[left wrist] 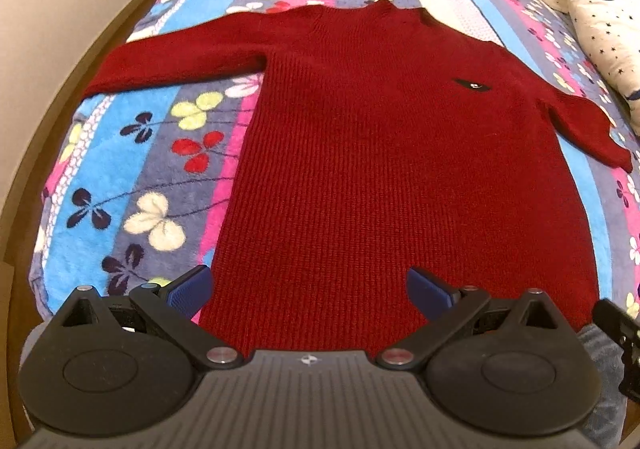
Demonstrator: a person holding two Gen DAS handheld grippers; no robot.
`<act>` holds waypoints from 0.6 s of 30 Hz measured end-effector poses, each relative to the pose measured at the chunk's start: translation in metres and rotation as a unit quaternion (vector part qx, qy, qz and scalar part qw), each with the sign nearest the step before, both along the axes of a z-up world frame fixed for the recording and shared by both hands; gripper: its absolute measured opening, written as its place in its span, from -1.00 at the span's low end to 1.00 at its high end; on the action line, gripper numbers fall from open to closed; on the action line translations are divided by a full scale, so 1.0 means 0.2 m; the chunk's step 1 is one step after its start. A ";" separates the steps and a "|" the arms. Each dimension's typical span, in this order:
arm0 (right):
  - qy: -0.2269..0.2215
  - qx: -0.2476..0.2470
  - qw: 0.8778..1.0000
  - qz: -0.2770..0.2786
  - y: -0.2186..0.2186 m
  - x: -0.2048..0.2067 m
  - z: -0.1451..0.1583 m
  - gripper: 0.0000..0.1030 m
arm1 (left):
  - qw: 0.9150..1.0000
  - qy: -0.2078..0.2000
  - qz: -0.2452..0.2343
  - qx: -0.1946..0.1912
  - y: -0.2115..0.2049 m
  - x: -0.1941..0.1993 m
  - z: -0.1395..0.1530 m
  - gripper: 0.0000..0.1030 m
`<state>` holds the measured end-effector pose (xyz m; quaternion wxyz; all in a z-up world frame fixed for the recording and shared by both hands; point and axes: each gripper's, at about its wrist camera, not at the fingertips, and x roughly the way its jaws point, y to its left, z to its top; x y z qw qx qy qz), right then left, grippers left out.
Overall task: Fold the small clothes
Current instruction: 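Grasp the sleeve nearest the left tool and fold it across the chest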
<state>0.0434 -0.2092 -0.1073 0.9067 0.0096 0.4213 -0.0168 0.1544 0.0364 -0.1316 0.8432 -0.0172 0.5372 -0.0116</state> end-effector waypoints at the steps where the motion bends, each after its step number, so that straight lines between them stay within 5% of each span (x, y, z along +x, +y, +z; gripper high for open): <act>1: 0.003 0.000 1.000 -0.001 0.00 0.01 -0.01 0.73 | 1.000 0.004 0.004 -0.003 0.01 0.02 -0.02 0.99; 10: 0.035 -0.012 0.999 -0.015 -0.01 0.14 -0.11 0.73 | 0.996 -0.002 0.081 -0.038 0.34 0.38 -0.11 0.99; 14: 0.051 -0.023 0.998 -0.018 -0.01 0.21 -0.17 0.73 | 0.984 -0.020 0.170 -0.057 0.68 0.70 -0.17 0.99; 18: 0.073 -0.037 0.996 -0.018 0.01 0.26 -0.22 0.73 | 0.961 -0.066 0.263 -0.047 1.03 1.00 -0.24 0.99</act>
